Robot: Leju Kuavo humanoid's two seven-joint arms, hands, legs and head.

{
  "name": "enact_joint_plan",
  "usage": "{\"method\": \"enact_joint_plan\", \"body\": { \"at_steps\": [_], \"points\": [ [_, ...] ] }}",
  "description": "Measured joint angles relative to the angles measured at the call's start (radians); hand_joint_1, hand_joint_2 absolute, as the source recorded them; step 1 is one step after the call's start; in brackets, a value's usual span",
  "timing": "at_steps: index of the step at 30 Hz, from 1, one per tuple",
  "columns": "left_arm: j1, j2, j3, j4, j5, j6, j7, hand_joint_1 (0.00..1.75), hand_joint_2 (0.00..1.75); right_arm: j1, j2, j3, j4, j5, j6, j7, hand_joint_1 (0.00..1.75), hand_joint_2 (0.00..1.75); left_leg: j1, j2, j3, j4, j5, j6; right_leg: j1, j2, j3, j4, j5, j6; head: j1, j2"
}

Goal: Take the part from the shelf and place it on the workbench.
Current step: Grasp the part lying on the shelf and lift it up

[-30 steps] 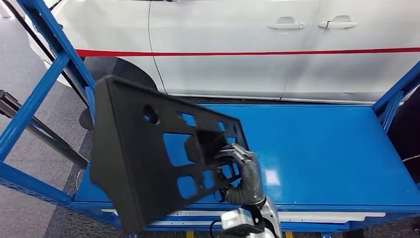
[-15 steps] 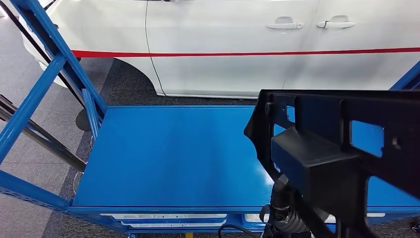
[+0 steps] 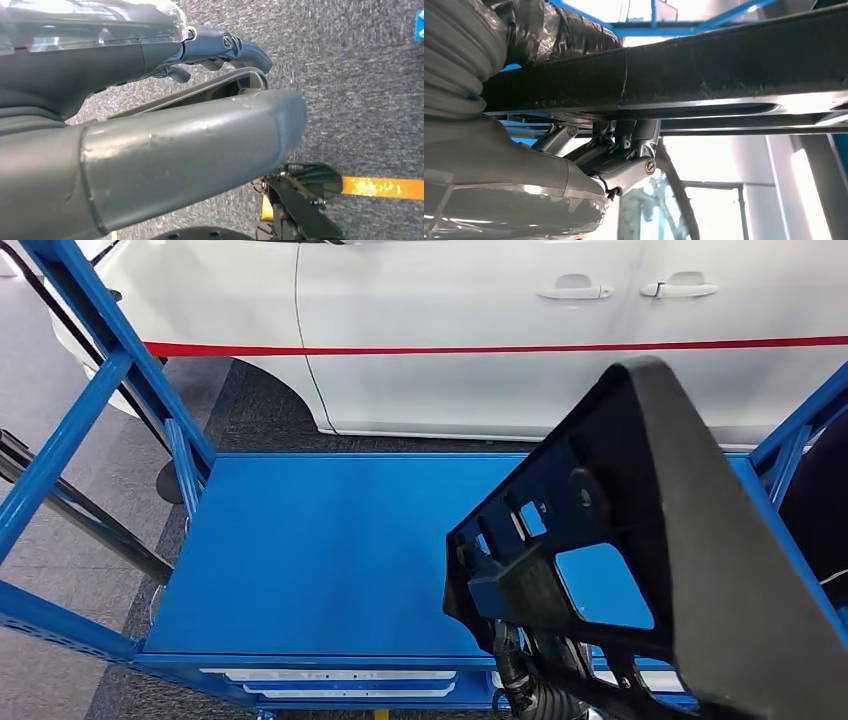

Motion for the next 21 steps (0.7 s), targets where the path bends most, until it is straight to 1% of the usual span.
{"method": "enact_joint_plan", "body": {
  "at_steps": [1, 2, 3, 4, 5, 6, 7, 8, 9, 10, 11, 12, 13, 14, 15, 16, 17, 18, 19, 20, 21],
  "points": [
    [0.0, 0.0, 0.003, 0.0, -0.002, 0.0, 0.001, 0.0, 0.0, 0.015, 0.003, -0.005, 0.016, 0.001, 0.006, -0.015, 1.75, 1.75, 0.001, 0.0, -0.002, 0.003, -0.005, -0.005, -0.001, -0.002, -0.002, -0.003, 0.005, -0.008, 0.0, 0.0],
    [0.001, -0.001, 0.006, 0.0, -0.005, 0.0, 0.002, 0.0, 0.0, 0.03, 0.006, -0.008, 0.032, 0.0, 0.011, -0.031, 1.75, 1.75, 0.003, -0.001, -0.009, 0.019, -0.023, -0.01, -0.002, -0.004, -0.005, -0.008, 0.011, -0.018, 0.0, 0.0],
    [0.001, -0.001, 0.01, 0.0, -0.007, 0.0, 0.003, 0.0, 0.0, 0.043, 0.007, -0.009, 0.047, -0.002, 0.016, -0.045, 1.75, 1.75, 0.004, -0.001, -0.022, 0.052, -0.054, -0.014, -0.004, -0.006, -0.011, -0.011, 0.018, -0.026, 0.0, 0.0],
    [0.001, -0.001, 0.014, 0.0, -0.008, 0.0, 0.003, 0.0, 0.0, 0.053, 0.009, -0.01, 0.06, -0.003, 0.02, -0.055, 1.75, 1.75, 0.006, -0.001, -0.042, 0.107, -0.098, -0.017, -0.003, -0.007, -0.019, -0.012, 0.025, -0.032, 0.0, 0.0],
    [0.001, -0.001, 0.017, 0.0, -0.008, 0.0, 0.003, 0.0, 0.0, 0.06, 0.01, -0.01, 0.071, -0.004, 0.023, -0.061, 1.75, 1.75, 0.006, 0.0, -0.065, 0.172, -0.143, -0.019, -0.002, -0.007, -0.03, -0.011, 0.031, -0.035, 0.0, 0.0],
    [0.001, -0.001, 0.02, 0.0, -0.009, 0.0, 0.003, 0.0, 0.0, 0.066, 0.011, -0.01, 0.081, -0.004, 0.024, -0.063, 1.75, 1.75, 0.006, 0.0, -0.081, 0.232, -0.177, -0.021, 0.001, -0.007, -0.041, -0.01, 0.038, -0.036, 0.0, 0.0],
    [0.0, -0.001, 0.022, 0.0, -0.009, 0.0, 0.003, 0.0, 0.0, 0.072, 0.012, -0.011, 0.089, -0.003, 0.023, -0.063, 1.75, 1.75, 0.006, 0.0, -0.086, 0.269, -0.195, -0.02, 0.004, -0.007, -0.052, -0.008, 0.045, -0.037, 0.0, 0.0],
    [0.0, -0.001, 0.024, 0.0, -0.01, 0.0, 0.003, 0.0, 0.0, 0.077, 0.012, -0.011, 0.098, -0.001, 0.022, -0.063, 1.75, 1.75, 0.005, 0.0, -0.068, 0.262, -0.193, -0.017, 0.007, -0.007, -0.062, -0.006, 0.052, -0.036, 0.0, 0.0],
    [0.0, -0.001, 0.025, 0.0, -0.01, 0.0, 0.003, 0.0, 0.0, 0.083, 0.012, -0.012, 0.107, 0.002, 0.021, -0.063, 1.75, 1.75, 0.004, 0.0, -0.029, 0.215, -0.175, -0.012, 0.009, -0.007, -0.071, -0.005, 0.059, -0.036, 0.0, 0.0],
    [-0.001, -0.001, 0.027, 0.0, -0.01, 0.001, 0.003, 0.0, 0.0, 0.088, 0.012, -0.012, 0.114, 0.004, 0.021, -0.063, 1.75, 1.75, 0.001, 0.0, 0.027, 0.137, -0.15, -0.005, 0.011, -0.007, -0.08, -0.004, 0.067, -0.035, 0.0, 0.0],
    [-0.002, 0.001, 0.028, -0.001, -0.01, 0.001, 0.004, 0.0, 0.0, 0.092, 0.012, -0.012, 0.122, 0.006, 0.02, -0.064, 1.75, 1.75, -0.003, 0.0, 0.08, 0.057, -0.131, 0.004, 0.013, -0.007, -0.085, -0.003, 0.076, -0.032, 0.0, 0.0],
    [-0.004, 0.001, 0.029, -0.001, -0.01, 0.001, 0.004, 0.0, 0.0, 0.096, 0.012, -0.012, 0.128, 0.007, 0.02, -0.064, 1.75, 1.75, -0.007, 0.0, 0.115, -0.003, -0.116, 0.01, 0.014, -0.007, -0.088, -0.004, 0.084, -0.028, 0.0, 0.0],
    [-0.005, 0.002, 0.031, -0.002, -0.01, 0.001, 0.005, 0.0, 0.0, 0.099, 0.012, -0.012, 0.134, 0.007, 0.019, -0.064, 1.75, 1.75, -0.013, -0.001, 0.134, -0.036, -0.107, 0.015, 0.013, -0.007, -0.089, -0.004, 0.092, -0.022, 0.0, 0.0],
    [-0.006, 0.002, 0.033, -0.002, -0.01, 0.001, 0.006, 0.0, 0.0, 0.101, 0.013, -0.012, 0.14, 0.007, 0.017, -0.064, 1.75, 1.75, -0.017, -0.001, 0.133, -0.043, -0.103, 0.018, 0.011, -0.008, -0.088, -0.007, 0.1, -0.016, 0.0, 0.0],
    [-0.006, 0.002, 0.035, -0.002, -0.01, 0.001, 0.007, 0.0, 0.0, 0.104, 0.013, -0.012, 0.146, 0.007, 0.014, -0.064, 1.75, 1.75, -0.019, -0.001, 0.129, -0.044, -0.09, 0.021, 0.008, -0.009, -0.087, -0.011, 0.109, -0.009, 0.0, 0.0],
    [-0.006, 0.002, 0.038, -0.002, -0.01, 0.001, 0.009, 0.0, 0.0, 0.107, 0.013, -0.013, 0.151, 0.007, 0.009, -0.064, 1.75, 1.75, -0.018, 0.001, 0.123, -0.046, -0.079, 0.026, 0.006, -0.008, -0.089, -0.013, 0.115, -0.002, 0.0, 0.0],
    [-0.006, 0.002, 0.041, -0.002, -0.011, 0.0, 0.011, 0.0, 0.0, 0.111, 0.013, -0.015, 0.155, 0.007, 0.005, -0.064, 1.75, 1.75, -0.016, 0.003, 0.116, -0.049, -0.065, 0.032, 0.005, -0.006, -0.093, -0.008, 0.104, 0.003, 0.0, 0.0],
    [-0.006, 0.003, 0.044, -0.002, -0.011, 0.0, 0.013, 0.0, 0.0, 0.115, 0.012, -0.017, 0.159, 0.007, 0.002, -0.064, 1.75, 1.75, -0.013, 0.007, 0.105, -0.053, -0.05, 0.038, 0.004, -0.005, -0.102, 0.013, 0.073, 0.007, 0.001, 0.0],
    [-0.007, 0.004, 0.046, -0.002, -0.012, -0.001, 0.016, 0.0, 0.0, 0.118, 0.012, -0.019, 0.162, 0.008, 0.0, -0.064, 1.75, 1.75, -0.01, 0.01, 0.091, -0.055, -0.037, 0.043, 0.002, -0.004, -0.114, 0.055, 0.023, 0.011, 0.002, 0.0],
    [-0.007, 0.004, 0.048, -0.003, -0.014, -0.002, 0.018, 0.0, 0.0, 0.12, 0.012, -0.021, 0.166, 0.008, -0.001, -0.064, 1.75, 1.75, -0.011, 0.012, 0.075, -0.055, -0.025, 0.047, 0.0, -0.003, -0.128, 0.112, -0.036, 0.014, 0.002, 0.0],
    [-0.007, 0.005, 0.049, -0.003, -0.016, -0.004, 0.02, 0.0, 0.0, 0.122, 0.012, -0.023, 0.169, 0.009, -0.002, -0.064, 1.75, 1.75, -0.011, 0.014, 0.059, -0.053, -0.014, 0.049, -0.002, -0.003, -0.139, 0.177, -0.083, 0.018, 0.002, 0.0]
  ]
}}
